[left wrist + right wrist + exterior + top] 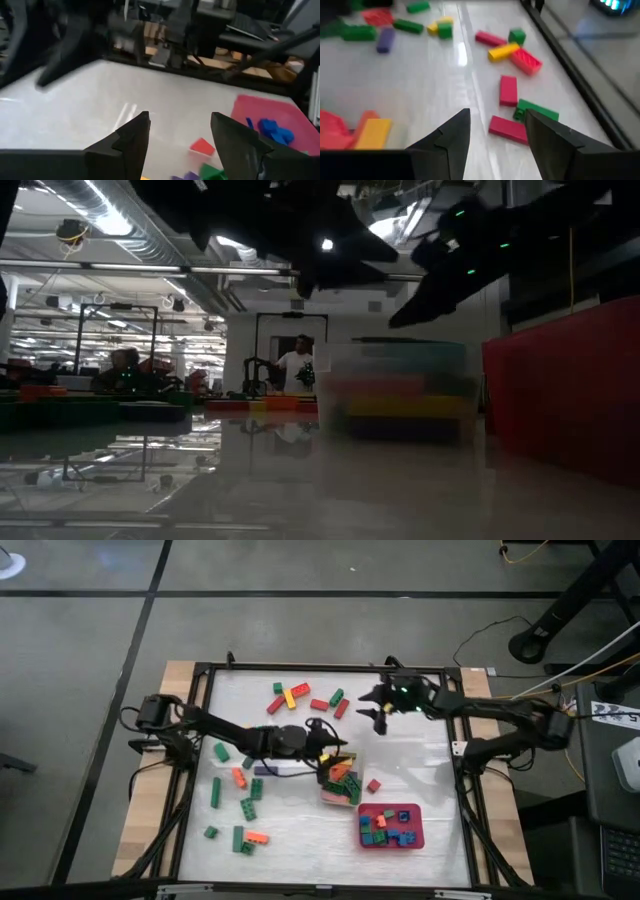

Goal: Sort blocks by size
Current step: Put the green rectangular game piece into the transparent bin

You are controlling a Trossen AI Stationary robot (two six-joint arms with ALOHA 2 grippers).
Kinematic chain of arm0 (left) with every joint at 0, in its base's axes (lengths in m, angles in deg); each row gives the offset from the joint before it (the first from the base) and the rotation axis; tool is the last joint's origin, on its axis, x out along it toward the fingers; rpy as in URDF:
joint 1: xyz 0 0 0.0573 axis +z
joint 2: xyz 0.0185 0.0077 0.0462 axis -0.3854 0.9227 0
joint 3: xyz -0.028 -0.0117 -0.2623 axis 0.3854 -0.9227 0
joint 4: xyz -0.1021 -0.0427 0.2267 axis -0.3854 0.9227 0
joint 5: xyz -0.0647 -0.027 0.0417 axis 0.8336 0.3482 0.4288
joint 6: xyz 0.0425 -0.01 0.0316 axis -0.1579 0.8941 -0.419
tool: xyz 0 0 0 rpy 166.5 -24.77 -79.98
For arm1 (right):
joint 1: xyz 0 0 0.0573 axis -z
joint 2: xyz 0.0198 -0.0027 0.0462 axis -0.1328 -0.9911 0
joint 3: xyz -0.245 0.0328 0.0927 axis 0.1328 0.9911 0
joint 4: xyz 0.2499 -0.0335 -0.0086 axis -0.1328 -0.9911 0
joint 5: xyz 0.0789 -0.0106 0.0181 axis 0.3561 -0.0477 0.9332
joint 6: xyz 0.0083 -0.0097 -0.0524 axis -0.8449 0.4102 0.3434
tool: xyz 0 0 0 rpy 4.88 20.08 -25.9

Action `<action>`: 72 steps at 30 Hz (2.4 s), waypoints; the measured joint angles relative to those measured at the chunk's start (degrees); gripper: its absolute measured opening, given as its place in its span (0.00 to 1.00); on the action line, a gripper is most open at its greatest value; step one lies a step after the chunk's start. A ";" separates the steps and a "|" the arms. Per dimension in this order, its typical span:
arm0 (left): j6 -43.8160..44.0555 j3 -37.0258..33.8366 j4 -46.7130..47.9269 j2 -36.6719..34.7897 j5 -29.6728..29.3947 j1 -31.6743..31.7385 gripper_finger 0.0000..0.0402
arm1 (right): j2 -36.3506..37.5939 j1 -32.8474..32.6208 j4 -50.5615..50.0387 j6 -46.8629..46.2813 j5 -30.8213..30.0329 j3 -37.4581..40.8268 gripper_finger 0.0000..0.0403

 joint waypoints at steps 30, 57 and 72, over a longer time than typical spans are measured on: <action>-5.95 0.02 33.02 -5.82 -0.72 9.90 0.42 | -36.63 0.94 -35.58 35.73 -7.52 -42.34 0.46; -7.89 -0.02 41.85 -6.04 -0.72 9.90 0.29 | -44.67 0.94 -30.37 40.63 -10.55 -42.27 0.46; -7.48 -0.02 42.41 -6.04 -0.72 9.90 0.29 | -44.15 0.90 -30.86 40.56 -13.46 -42.23 0.22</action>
